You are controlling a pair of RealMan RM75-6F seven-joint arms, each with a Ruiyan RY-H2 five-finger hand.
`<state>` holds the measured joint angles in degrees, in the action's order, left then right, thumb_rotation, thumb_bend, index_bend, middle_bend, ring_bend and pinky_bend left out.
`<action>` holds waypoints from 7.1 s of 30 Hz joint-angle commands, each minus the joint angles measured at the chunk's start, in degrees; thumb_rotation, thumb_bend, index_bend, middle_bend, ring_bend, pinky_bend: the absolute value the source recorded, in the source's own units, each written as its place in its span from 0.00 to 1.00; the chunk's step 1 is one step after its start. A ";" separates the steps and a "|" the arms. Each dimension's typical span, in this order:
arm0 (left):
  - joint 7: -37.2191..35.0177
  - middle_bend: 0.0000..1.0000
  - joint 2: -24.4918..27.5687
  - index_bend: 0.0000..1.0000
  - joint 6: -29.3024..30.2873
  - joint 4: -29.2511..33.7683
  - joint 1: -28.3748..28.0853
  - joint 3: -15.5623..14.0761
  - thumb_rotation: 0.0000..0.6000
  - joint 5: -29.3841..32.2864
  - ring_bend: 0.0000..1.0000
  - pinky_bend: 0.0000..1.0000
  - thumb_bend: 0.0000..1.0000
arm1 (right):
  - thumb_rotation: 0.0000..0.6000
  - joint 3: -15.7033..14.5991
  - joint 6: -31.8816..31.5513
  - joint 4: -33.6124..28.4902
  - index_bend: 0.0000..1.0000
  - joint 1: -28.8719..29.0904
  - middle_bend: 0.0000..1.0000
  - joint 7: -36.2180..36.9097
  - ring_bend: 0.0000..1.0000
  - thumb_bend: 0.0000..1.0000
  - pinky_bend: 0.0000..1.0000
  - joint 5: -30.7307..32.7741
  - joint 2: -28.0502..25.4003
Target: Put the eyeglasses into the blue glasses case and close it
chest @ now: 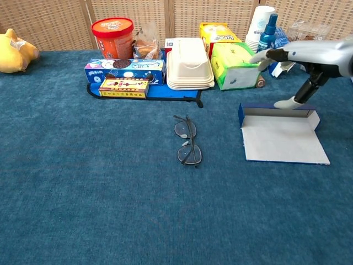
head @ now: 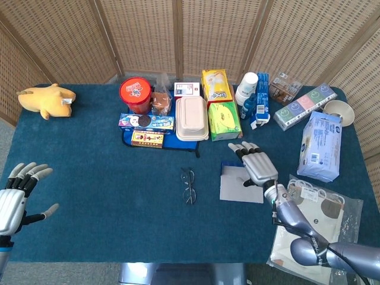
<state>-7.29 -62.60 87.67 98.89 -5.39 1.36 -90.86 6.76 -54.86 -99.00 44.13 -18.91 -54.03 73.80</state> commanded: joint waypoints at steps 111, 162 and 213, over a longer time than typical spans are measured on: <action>-0.97 0.18 -0.75 0.19 0.13 -1.28 0.45 -0.22 1.00 -0.59 0.10 0.00 0.13 | 0.73 -12.21 4.34 -0.04 0.36 15.93 0.20 -30.24 0.03 0.27 0.10 3.61 5.68; -3.94 0.18 -0.38 0.19 1.55 -3.23 1.38 -0.93 1.00 -0.92 0.10 0.00 0.13 | 0.75 -4.42 -2.11 8.47 0.12 11.97 0.17 -23.24 0.07 0.26 0.12 1.05 15.45; -3.88 0.18 0.10 0.19 2.72 -2.91 1.85 -0.92 1.00 -1.85 0.10 0.00 0.13 | 0.78 -9.02 -5.52 4.92 0.28 -0.04 0.23 -16.30 0.10 0.27 0.12 -14.48 6.49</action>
<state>-11.16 -62.50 90.40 95.98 -3.54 0.44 -92.72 -2.16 -60.44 -93.93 44.25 -35.34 -68.36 80.39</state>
